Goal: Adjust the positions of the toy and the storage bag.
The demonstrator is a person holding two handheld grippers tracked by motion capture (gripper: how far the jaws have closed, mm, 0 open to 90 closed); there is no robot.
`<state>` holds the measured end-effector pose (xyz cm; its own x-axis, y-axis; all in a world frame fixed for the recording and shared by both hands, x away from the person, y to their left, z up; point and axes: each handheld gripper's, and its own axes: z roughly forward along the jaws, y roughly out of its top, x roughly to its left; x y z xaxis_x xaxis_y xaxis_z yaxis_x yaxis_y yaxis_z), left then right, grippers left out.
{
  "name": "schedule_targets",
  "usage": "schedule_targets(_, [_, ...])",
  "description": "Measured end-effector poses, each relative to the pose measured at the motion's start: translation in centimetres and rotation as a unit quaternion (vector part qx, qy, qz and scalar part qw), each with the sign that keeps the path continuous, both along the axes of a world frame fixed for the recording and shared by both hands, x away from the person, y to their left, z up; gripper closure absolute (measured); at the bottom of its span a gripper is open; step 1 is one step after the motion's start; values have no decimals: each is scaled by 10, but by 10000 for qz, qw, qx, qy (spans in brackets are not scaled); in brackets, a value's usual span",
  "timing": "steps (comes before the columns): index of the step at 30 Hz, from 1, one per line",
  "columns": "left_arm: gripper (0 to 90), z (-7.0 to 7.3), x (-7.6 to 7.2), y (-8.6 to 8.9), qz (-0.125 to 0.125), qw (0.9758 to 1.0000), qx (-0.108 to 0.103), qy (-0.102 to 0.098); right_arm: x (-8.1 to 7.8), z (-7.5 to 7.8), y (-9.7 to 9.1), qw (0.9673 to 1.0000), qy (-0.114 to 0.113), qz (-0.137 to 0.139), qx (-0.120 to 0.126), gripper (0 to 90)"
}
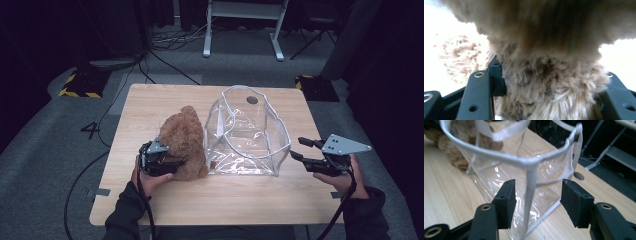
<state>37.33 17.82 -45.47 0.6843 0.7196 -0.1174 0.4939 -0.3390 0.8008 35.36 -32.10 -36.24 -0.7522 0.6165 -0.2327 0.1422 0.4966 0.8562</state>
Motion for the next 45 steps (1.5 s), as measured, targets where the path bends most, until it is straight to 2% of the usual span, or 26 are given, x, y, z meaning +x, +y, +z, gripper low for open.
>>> schedule_targets(13, [435,0,0,0,-5,10000,-1,-1,18,-49,-7,9985,483,-240,-112,383])
schedule_targets(14, [435,0,0,0,-5,10000,-1,-1,18,-49,-7,9985,483,-240,-112,383])
schedule_targets(15, [436,0,0,0,-12,10000,-6,6,20,-57,-9,9979,585,-278,-80,370])
schedule_targets(20, [436,0,1,0,-30,10000,-19,12,27,-78,-15,9959,827,-353,-81,329])
schedule_targets(26, [437,0,1,0,-41,10000,-26,10,33,-96,-19,9933,1064,-438,-109,302])
schedule_targets(28, [438,0,1,1,-53,10000,19,-13,36,-107,-22,9912,1215,-507,-119,284])
schedule_targets(29, [438,0,1,1,-53,10000,19,-13,36,-107,-22,9912,1215,-507,-119,284])
schedule_targets(30, [437,0,1,1,-63,10000,-9,1,37,-113,-24,9897,1342,-493,4,273])
schedule_targets(32, [437,0,2,1,-79,10000,-11,2,39,-119,-26,9879,1460,-523,69,255])
schedule_targets(38, [438,0,2,1,-110,9999,-18,-5,40,-132,-31,9848,1617,-631,1,225])
schedule_targets(40, [438,0,2,1,-112,9999,-16,-8,40,-133,-31,9848,1604,-665,-40,223])
schedule_targets(45, [438,0,2,1,-126,9999,-16,-13,39,-143,-30,9827,1663,-779,-227,197])
